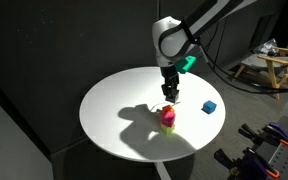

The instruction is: Pick up the gray block and put it on the pink block

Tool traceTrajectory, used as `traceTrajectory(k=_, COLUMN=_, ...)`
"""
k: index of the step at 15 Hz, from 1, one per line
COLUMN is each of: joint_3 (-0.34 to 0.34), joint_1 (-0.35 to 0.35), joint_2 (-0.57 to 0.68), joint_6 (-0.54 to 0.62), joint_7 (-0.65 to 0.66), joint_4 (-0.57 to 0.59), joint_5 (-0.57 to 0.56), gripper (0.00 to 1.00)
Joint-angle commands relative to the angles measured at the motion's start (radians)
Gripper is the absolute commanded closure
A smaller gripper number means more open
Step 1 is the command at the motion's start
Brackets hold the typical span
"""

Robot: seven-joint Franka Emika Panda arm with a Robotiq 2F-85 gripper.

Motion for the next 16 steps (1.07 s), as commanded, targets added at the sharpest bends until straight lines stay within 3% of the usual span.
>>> traceTrajectory(k=1, joint_3=0.018, joint_1=0.004, joint_2=-0.046, joint_6=-0.052, joint_7=0.008, joint_4=-0.043, joint_5=-0.008, gripper=0.75)
traceTrajectory(k=16, joint_3=0.053, joint_1=0.058, joint_2=-0.061, joint_6=0.059, joint_7=0.013, joint_4=-0.140, joint_5=-0.042, gripper=0.75)
